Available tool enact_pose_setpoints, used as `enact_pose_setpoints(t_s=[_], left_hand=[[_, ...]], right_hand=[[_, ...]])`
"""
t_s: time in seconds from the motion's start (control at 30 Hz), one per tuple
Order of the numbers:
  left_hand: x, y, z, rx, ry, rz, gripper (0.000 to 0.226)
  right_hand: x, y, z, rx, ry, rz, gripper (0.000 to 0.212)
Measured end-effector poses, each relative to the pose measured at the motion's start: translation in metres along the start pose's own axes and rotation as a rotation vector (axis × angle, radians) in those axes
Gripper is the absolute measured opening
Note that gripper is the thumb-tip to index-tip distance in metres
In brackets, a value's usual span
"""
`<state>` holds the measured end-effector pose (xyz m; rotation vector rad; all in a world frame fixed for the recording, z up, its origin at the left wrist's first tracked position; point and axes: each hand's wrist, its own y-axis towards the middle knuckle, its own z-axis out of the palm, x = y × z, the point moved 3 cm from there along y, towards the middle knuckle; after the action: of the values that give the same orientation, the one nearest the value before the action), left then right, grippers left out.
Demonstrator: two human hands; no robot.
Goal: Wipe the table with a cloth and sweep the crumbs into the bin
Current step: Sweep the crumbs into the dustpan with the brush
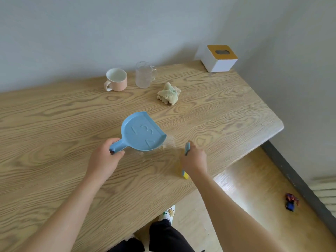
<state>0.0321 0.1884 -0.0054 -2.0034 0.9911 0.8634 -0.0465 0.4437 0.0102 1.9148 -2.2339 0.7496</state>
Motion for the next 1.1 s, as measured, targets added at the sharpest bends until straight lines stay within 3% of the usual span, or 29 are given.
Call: enact_pose_setpoints(t_s=[0.13,0.27,0.47,0.67,0.73,0.87,0.93,1.1], left_hand=[[0.008,0.0,-0.015,-0.038,-0.028,-0.018,0.036],[0.009,0.0,-0.019,-0.082,-0.048,-0.043,0.035],[0.007,-0.004,-0.014,-0.111,-0.097,-0.032,0.036],[0.008,-0.005,-0.02,-0.182,-0.144,-0.078,0.036],[0.009,-0.007,-0.024,-0.229,-0.164,-0.098,0.035],[0.015,-0.013,-0.034,-0.323,-0.216,-0.139,0.032],[0.018,-0.017,-0.043,-0.378,-0.227,-0.148,0.032],[0.03,-0.028,-0.06,-0.484,-0.242,-0.189,0.031]], right_hand=[[0.02,0.008,-0.01,-0.034,0.166,-0.057,0.019],[-0.001,0.016,-0.034,-0.155,0.034,-0.036,0.051],[-0.014,0.008,-0.016,-0.052,-0.154,-0.017,0.026],[0.034,0.006,-0.004,-0.025,0.063,-0.194,0.04],[0.045,0.01,-0.013,-0.044,0.145,-0.23,0.035],[0.065,0.02,-0.003,0.076,0.399,-0.119,0.017],[0.078,0.02,0.012,0.161,0.52,-0.039,0.019],[0.114,0.01,0.055,0.378,0.57,-0.069,0.005]])
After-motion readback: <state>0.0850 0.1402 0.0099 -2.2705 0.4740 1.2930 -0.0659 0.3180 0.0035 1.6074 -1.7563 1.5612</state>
